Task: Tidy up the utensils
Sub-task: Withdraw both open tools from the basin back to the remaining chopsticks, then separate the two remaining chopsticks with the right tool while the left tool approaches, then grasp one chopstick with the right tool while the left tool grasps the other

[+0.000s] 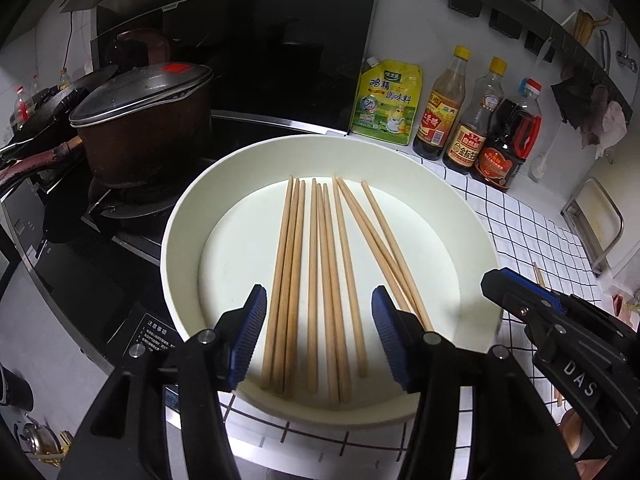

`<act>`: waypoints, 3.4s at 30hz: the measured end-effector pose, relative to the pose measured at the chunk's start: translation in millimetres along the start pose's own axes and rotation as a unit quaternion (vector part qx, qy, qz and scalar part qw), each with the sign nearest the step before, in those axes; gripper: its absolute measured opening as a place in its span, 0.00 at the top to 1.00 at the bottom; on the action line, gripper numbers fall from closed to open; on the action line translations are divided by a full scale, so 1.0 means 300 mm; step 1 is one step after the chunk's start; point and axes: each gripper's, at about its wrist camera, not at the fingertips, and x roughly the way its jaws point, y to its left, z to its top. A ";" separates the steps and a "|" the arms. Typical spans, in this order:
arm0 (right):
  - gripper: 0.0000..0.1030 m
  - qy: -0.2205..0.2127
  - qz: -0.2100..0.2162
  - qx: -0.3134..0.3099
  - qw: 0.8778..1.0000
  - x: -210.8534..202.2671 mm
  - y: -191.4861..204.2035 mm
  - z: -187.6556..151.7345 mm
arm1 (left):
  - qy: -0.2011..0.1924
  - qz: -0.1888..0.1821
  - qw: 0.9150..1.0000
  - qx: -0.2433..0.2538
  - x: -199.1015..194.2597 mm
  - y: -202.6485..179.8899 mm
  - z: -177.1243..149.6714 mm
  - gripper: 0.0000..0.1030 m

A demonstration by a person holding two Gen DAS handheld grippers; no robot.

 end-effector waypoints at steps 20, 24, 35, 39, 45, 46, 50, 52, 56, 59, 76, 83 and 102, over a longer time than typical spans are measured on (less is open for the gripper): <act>0.81 -0.031 -0.055 0.036 0.997 -0.220 -0.209 -0.133 | -0.002 -0.045 0.998 0.047 -0.070 -0.241 -0.089 0.40; 0.81 -0.031 -0.078 0.049 0.995 -0.261 -0.289 -0.177 | 0.005 -0.058 0.996 0.061 -0.061 -0.311 -0.114 0.40; 0.78 -0.016 -0.135 0.095 0.986 -0.298 -0.537 -0.280 | 0.026 -0.090 0.990 0.103 -0.010 -0.505 -0.164 0.38; 0.78 -0.005 -0.145 0.108 0.983 -0.283 -0.608 -0.309 | 0.035 -0.098 0.988 0.111 0.018 -0.560 -0.177 0.38; 0.78 0.014 -0.166 0.113 0.979 -0.232 -0.680 -0.329 | 0.047 -0.106 0.986 0.121 0.069 -0.631 -0.193 0.36; 0.78 0.017 -0.168 0.112 0.979 -0.222 -0.687 -0.331 | 0.048 -0.107 0.986 0.122 0.076 -0.638 -0.196 0.36; 0.78 0.032 -0.162 0.112 0.980 -0.182 -0.711 -0.334 | 0.058 -0.106 0.985 0.123 0.111 -0.662 -0.204 0.35; 0.78 0.037 -0.161 0.111 0.980 -0.168 -0.715 -0.338 | 0.062 -0.105 0.985 0.123 0.127 -0.669 -0.208 0.35; 0.78 0.044 -0.162 0.104 0.980 -0.150 -0.716 -0.343 | 0.070 -0.104 0.984 0.123 0.152 -0.679 -0.218 0.35; 0.78 0.048 -0.161 0.102 0.980 -0.142 -0.717 -0.347 | 0.073 -0.104 0.985 0.120 0.162 -0.683 -0.219 0.35; 0.94 0.055 -0.166 0.081 0.981 -0.126 -0.715 -0.363 | 0.083 -0.109 0.983 0.122 0.185 -0.757 -0.235 0.31; 0.94 0.045 -0.170 0.102 0.979 -0.166 -0.782 -0.382 | 0.088 -0.114 0.980 0.135 0.205 -0.834 -0.252 0.29; 0.94 0.028 -0.178 0.155 0.971 -0.268 -0.945 -0.433 | 0.105 -0.120 0.973 0.165 0.282 -1.029 -0.299 0.26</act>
